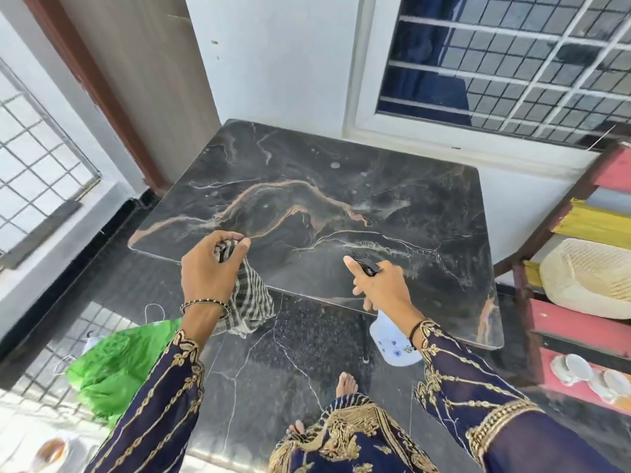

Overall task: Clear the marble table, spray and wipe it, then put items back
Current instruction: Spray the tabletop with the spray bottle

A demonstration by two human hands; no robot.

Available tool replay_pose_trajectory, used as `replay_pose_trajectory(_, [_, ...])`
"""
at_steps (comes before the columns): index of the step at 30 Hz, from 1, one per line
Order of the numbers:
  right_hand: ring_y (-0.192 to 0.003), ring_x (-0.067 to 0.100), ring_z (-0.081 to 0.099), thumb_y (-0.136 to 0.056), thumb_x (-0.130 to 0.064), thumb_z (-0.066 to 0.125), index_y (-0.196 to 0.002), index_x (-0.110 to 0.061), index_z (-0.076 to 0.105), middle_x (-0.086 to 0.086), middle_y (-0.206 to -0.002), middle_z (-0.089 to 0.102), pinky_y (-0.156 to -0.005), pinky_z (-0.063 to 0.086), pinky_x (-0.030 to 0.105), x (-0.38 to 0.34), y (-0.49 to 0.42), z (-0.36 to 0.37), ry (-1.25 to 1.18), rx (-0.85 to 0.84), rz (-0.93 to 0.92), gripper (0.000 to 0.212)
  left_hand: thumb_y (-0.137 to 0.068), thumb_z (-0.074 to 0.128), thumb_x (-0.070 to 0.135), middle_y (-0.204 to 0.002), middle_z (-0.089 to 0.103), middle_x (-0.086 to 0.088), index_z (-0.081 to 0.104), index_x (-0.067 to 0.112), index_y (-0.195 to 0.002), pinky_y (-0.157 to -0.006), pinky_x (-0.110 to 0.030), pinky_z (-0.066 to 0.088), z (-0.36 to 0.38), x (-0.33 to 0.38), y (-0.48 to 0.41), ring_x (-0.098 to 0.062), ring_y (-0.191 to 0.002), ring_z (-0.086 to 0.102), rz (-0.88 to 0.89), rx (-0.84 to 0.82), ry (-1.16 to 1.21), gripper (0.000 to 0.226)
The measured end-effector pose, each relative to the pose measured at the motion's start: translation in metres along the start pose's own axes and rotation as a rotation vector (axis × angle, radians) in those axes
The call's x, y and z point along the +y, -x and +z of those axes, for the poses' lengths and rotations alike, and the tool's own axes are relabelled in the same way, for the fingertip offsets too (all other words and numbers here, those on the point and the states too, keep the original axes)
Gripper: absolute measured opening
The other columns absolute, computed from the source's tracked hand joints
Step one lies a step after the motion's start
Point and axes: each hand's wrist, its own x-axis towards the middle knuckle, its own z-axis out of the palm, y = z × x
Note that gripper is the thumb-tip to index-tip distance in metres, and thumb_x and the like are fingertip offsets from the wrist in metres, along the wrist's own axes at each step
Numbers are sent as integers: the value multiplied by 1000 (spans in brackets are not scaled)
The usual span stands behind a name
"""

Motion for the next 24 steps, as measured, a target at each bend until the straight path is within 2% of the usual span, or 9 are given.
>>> replay_pose_trajectory(1, [-52, 25, 71, -78, -77, 64, -92, -1, 68, 11, -73, 77, -47, 54, 33, -4, -4, 4, 0, -5, 1, 78, -82, 70, 40, -88, 73, 12, 72, 27, -88, -80, -23, 48, 0, 0, -1, -6, -84, 65, -5, 6, 1, 14])
replay_pose_trajectory(3, [-76, 36, 74, -80, -80, 59, -98, 3, 68, 22, -92, 74, -69, 63, 47, -11, -12, 10, 86, -13, -7, 85, -82, 70, 40, -86, 72, 11, 72, 27, -88, -80, -26, 50, 1, 2, -6, -6, -83, 65, -16, 18, 2, 15])
replay_pose_trajectory(5, [-88, 40, 73, -82, -80, 56, -103, 1, 66, 21, -106, 71, -80, 62, 51, -15, -19, 13, 126, -11, 4, 85, -81, 70, 41, -83, 71, 12, 72, 27, -88, -78, -25, 49, 4, 6, -11, -5, -80, 64, -17, 25, 3, 15])
replay_pose_trajectory(7, [-64, 28, 74, -82, -76, 61, -98, -1, 65, 21, -95, 74, -64, 62, 41, -16, -28, 10, 17, 11, 18, 76, -81, 71, 41, -81, 70, 15, 72, 27, -87, -78, -22, 47, 10, 13, -16, -3, -79, 63, -9, 24, 6, 14])
replay_pose_trajectory(9, [-34, 13, 56, -80, -72, 67, -83, -6, 64, 19, -74, 76, -39, 47, 25, -12, -40, 0, -126, 27, 42, 66, -82, 71, 40, -78, 69, 17, 73, 27, -86, -78, -21, 46, 25, 25, -21, 0, -76, 61, 7, 2, -2, 13])
replay_pose_trajectory(10, [-29, 11, 50, -79, -72, 69, -76, -10, 61, 17, -68, 76, -34, 41, 21, -10, -42, -4, -171, 35, 38, 63, -82, 71, 40, -77, 68, 17, 73, 28, -86, -76, -20, 46, 28, 29, -20, 2, -74, 60, 7, -13, -1, 13])
replay_pose_trajectory(15, [-30, 15, 49, -76, -75, 68, -73, -6, 65, 5, -62, 75, -34, 38, 19, 9, -72, -56, -318, 58, 54, 69, -81, 72, 40, -81, 71, 17, 72, 29, -85, -73, -13, 43, 92, 76, -26, 3, -77, 62, 64, -133, 17, 12])
replay_pose_trajectory(19, [-32, 14, 47, -78, -72, 71, -75, -5, 71, 8, -66, 76, -35, 40, 21, 39, -106, -120, -426, 74, 56, 67, -80, 72, 41, -74, 70, 18, 72, 31, -84, -65, -5, 42, 177, 138, -24, 4, -68, 62, 96, -244, 38, 10])
replay_pose_trajectory(24, [-34, 15, 45, -78, -73, 70, -78, -8, 73, 9, -69, 76, -35, 37, 22, 87, -151, -219, -512, 125, 47, 65, -79, 74, 39, -71, 71, 16, 73, 32, -82, -57, -6, 45, 297, 228, -5, -3, -62, 62, 129, -404, 60, 8])
